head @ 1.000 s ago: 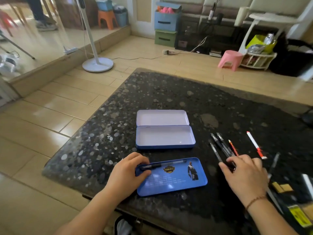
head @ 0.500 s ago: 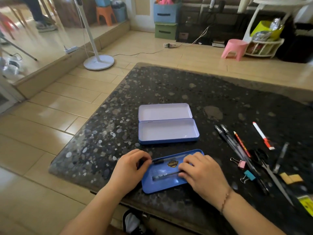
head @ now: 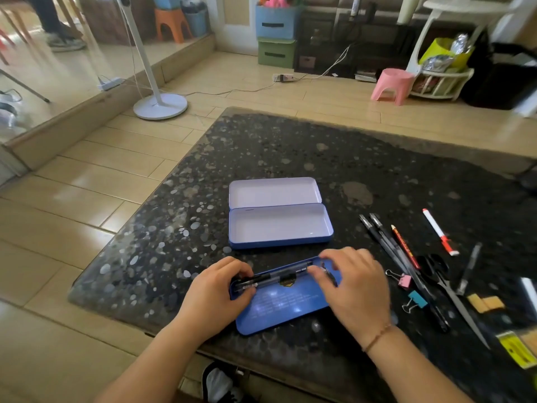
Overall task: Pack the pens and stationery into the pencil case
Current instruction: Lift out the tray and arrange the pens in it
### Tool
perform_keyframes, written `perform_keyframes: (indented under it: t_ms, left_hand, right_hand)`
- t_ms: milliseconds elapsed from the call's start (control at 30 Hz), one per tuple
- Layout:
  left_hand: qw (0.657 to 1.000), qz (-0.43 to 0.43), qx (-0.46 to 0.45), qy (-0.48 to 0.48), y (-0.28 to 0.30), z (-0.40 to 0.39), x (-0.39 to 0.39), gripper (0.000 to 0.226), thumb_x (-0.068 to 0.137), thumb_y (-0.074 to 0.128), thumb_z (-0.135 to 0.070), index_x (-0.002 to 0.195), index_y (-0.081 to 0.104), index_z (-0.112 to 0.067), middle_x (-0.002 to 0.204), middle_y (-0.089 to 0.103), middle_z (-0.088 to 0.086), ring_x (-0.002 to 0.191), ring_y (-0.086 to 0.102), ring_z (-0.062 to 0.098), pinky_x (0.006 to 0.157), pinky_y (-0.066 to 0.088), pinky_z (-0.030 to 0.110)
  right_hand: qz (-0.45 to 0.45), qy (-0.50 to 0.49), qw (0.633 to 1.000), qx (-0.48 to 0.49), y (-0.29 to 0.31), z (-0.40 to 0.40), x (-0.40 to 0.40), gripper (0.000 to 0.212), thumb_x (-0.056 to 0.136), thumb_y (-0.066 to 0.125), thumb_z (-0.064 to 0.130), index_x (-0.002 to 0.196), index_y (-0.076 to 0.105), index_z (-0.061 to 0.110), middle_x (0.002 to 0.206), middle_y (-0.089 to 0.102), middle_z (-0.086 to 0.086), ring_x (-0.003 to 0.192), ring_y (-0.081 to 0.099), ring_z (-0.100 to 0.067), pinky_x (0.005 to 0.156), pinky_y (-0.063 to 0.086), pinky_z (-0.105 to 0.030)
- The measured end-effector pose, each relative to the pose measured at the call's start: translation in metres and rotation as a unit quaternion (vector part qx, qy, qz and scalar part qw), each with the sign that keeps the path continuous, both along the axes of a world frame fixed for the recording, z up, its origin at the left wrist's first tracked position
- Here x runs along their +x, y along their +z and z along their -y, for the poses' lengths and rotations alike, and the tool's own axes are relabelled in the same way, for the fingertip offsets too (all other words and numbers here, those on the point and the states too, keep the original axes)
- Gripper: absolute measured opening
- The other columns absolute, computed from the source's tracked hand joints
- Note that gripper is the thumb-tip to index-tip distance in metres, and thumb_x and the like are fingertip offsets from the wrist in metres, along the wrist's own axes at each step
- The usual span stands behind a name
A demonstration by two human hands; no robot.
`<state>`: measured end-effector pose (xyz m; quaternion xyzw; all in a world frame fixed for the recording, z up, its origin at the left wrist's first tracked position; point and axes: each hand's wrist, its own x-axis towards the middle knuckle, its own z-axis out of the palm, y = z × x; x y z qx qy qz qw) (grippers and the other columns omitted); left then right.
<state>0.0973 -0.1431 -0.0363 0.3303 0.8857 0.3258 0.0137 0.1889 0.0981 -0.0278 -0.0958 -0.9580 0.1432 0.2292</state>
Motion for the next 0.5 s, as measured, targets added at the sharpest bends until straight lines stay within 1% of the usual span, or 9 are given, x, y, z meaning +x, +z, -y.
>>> perform_keyframes:
  t_ms: [67, 133, 167, 233, 333, 433, 500]
  left_hand:
    - [1.000, -0.001, 0.004, 0.003, 0.000, 0.000, 0.001, 0.026, 0.075, 0.071, -0.040, 0.098, 0.059, -0.035, 0.090, 0.055, -0.025, 0.077, 0.051, -0.009, 0.067, 0.038, 0.006]
    - [1.000, -0.010, 0.004, 0.009, -0.001, -0.001, 0.001, 0.034, 0.073, 0.068, -0.048, 0.103, 0.058, -0.035, 0.095, 0.057, -0.023, 0.080, 0.055, -0.005, 0.071, 0.045, 0.011]
    - [1.000, -0.017, 0.001, 0.009, -0.001, -0.002, 0.002, 0.036, 0.073, 0.071, -0.046, 0.104, 0.058, -0.035, 0.096, 0.058, -0.022, 0.082, 0.056, -0.002, 0.072, 0.048, 0.016]
    - [0.999, -0.030, -0.005, 0.009, -0.001, -0.004, 0.004, 0.037, 0.073, 0.077, -0.038, 0.105, 0.059, -0.033, 0.097, 0.059, -0.020, 0.083, 0.059, 0.002, 0.073, 0.053, 0.022]
    - [0.999, -0.047, -0.013, 0.020, 0.000, -0.009, 0.006, 0.034, 0.074, 0.078, -0.032, 0.105, 0.063, -0.030, 0.097, 0.061, -0.018, 0.085, 0.059, 0.004, 0.074, 0.052, 0.023]
    - [0.998, -0.054, -0.013, 0.037, -0.001, -0.017, 0.007, 0.032, 0.075, 0.077, -0.030, 0.105, 0.064, -0.028, 0.098, 0.062, -0.016, 0.088, 0.059, 0.006, 0.078, 0.051, 0.024]
    - [0.998, -0.055, -0.010, 0.040, -0.002, -0.022, 0.008, 0.033, 0.075, 0.077, -0.029, 0.106, 0.064, -0.026, 0.098, 0.062, -0.015, 0.089, 0.058, 0.008, 0.081, 0.050, 0.025]
  right_hand:
    - [-0.013, -0.094, 0.995, -0.008, 0.003, -0.033, 0.016, 0.019, 0.081, 0.065, 0.038, 0.093, 0.067, 0.023, 0.083, 0.062, 0.005, 0.077, 0.052, -0.021, 0.064, 0.043, -0.034]
    - [0.030, -0.185, 0.982, 0.002, 0.006, -0.063, 0.027, 0.017, 0.079, 0.070, 0.030, 0.093, 0.070, 0.021, 0.087, 0.063, 0.000, 0.080, 0.053, -0.025, 0.064, 0.042, -0.032]
    - [0.055, -0.212, 0.976, 0.002, 0.007, -0.075, 0.030, 0.018, 0.079, 0.070, 0.030, 0.094, 0.071, 0.021, 0.090, 0.063, -0.001, 0.082, 0.053, -0.026, 0.065, 0.041, -0.031]
    - [0.094, -0.224, 0.970, 0.003, 0.010, -0.089, 0.028, 0.019, 0.081, 0.066, 0.033, 0.096, 0.071, 0.022, 0.093, 0.062, -0.001, 0.086, 0.052, -0.025, 0.066, 0.041, -0.031]
    - [0.148, -0.206, 0.967, 0.022, 0.013, -0.098, 0.017, 0.020, 0.083, 0.062, 0.041, 0.098, 0.067, 0.028, 0.096, 0.060, 0.002, 0.089, 0.053, -0.022, 0.069, 0.044, -0.031]
    - [0.153, -0.220, 0.963, 0.018, 0.016, -0.104, 0.008, 0.018, 0.082, 0.062, 0.044, 0.093, 0.063, 0.030, 0.094, 0.059, 0.002, 0.089, 0.053, -0.023, 0.067, 0.043, -0.032]
    - [0.164, -0.229, 0.959, 0.018, 0.018, -0.109, 0.005, 0.022, 0.082, 0.062, 0.047, 0.095, 0.061, 0.030, 0.091, 0.060, 0.004, 0.089, 0.054, -0.022, 0.064, 0.042, -0.031]
